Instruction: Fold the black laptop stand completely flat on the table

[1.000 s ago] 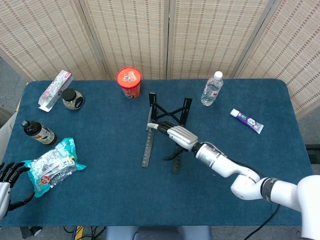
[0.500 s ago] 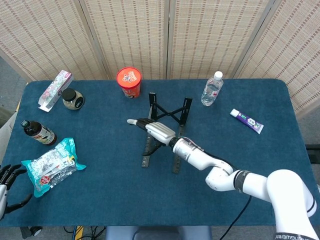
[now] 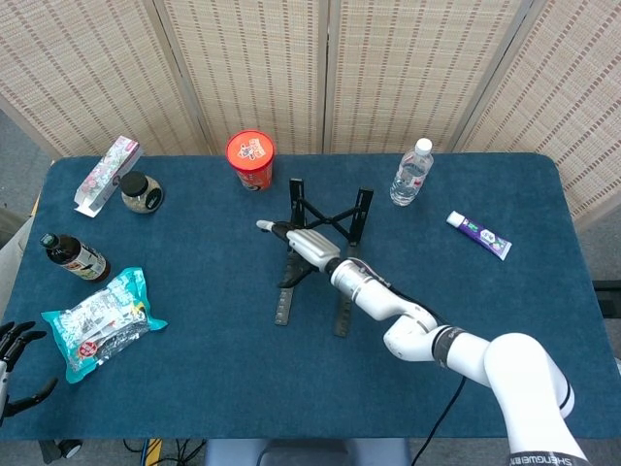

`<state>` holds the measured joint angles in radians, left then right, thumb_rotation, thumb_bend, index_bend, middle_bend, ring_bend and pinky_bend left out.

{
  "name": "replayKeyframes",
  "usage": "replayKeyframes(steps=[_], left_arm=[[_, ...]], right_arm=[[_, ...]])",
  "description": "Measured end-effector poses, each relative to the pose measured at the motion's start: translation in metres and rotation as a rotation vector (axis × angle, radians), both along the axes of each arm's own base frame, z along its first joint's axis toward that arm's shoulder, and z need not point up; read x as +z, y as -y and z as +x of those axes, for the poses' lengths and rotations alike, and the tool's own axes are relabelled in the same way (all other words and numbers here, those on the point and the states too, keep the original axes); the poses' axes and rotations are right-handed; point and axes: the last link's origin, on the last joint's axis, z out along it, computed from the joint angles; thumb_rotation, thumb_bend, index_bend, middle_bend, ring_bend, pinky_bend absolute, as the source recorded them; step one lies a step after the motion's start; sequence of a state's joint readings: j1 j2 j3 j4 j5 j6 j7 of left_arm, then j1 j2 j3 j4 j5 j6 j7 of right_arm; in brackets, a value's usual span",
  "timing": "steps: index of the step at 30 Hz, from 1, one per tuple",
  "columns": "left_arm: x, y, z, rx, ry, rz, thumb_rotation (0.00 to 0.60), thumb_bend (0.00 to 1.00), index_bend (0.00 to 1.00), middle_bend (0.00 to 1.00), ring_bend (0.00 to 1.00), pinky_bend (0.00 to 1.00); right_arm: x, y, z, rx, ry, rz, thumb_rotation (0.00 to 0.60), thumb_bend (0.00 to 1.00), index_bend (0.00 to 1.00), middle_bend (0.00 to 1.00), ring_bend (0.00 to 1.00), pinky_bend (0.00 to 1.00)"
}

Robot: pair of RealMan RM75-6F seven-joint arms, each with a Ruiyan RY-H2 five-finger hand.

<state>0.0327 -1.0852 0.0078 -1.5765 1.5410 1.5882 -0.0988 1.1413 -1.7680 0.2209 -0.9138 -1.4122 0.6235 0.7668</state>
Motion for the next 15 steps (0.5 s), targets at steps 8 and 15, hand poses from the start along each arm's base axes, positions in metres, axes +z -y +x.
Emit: replayKeyframes(steps=[8, 15], left_arm=[[0.0, 0.0, 0.0, 0.0, 0.002, 0.001, 0.6, 0.16, 0.25, 0.16, 0.1, 0.02], [0.001, 0.002, -0.002, 0.004, 0.005, 0.006, 0.6, 0.16, 0.25, 0.16, 0.1, 0.02]], right_arm=[[-0.005, 0.008, -0.003, -0.026, -0.019, -0.017, 0.6, 0.0, 0.0, 0.15, 0.0, 0.02], [-0.007, 0.015, -0.005, -0.052, -0.023, -0.038, 0.6, 0.0, 0.0, 0.16, 0.0, 0.02]])
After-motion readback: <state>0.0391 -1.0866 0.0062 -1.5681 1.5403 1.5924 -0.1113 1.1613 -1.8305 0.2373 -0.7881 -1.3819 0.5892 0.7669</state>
